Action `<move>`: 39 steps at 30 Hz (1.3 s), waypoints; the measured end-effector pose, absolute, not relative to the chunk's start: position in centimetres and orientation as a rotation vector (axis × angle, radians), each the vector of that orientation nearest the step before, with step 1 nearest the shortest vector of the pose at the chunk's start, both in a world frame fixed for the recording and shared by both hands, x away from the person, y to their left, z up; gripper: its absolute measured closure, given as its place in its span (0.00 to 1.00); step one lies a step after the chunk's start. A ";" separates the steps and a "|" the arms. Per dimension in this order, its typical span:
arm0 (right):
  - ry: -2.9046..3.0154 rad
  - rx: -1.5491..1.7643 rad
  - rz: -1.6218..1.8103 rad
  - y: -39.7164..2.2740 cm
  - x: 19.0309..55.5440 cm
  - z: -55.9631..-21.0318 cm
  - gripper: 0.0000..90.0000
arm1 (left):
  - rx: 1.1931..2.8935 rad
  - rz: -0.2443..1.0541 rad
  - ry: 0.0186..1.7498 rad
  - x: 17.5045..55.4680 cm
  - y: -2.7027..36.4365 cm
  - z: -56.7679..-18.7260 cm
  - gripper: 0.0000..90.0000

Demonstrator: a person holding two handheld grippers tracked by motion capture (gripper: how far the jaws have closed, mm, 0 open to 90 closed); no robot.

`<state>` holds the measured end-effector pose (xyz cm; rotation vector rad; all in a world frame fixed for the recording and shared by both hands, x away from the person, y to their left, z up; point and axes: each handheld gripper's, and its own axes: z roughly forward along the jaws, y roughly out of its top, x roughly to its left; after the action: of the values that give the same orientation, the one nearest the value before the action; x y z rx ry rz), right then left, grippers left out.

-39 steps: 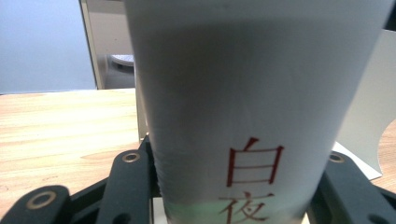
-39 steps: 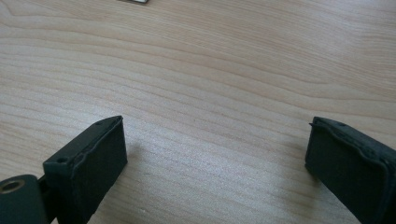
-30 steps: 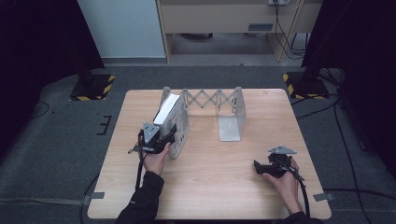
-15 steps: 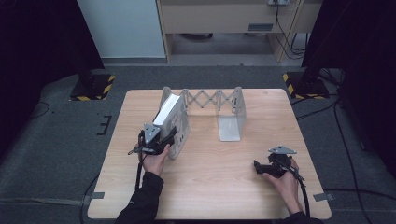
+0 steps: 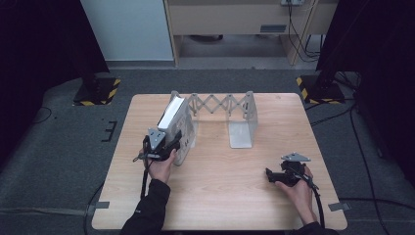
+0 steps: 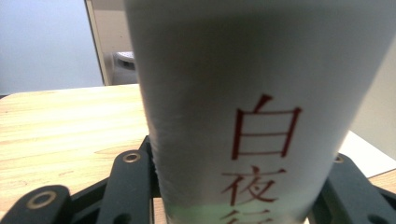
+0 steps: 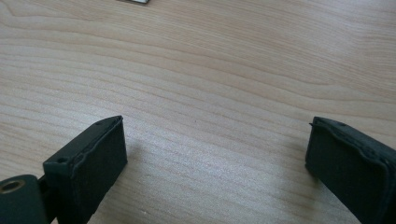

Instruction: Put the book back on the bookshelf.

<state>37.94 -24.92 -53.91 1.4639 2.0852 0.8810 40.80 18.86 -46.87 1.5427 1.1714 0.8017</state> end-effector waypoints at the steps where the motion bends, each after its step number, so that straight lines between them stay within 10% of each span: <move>1: 2.082 1.467 0.882 -24.9 37.9 -53.9 0.06 | 1.540 0.798 1.168 40.9 18.8 -46.9 0.56; 39: 2.084 1.463 0.881 -24.9 37.9 -53.9 0.07 | 1.535 0.664 1.119 39.1 18.7 -47.2 0.49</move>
<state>37.93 -24.90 -53.90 1.4630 2.0839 0.8806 39.14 18.68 -47.16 1.5351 1.1187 0.6644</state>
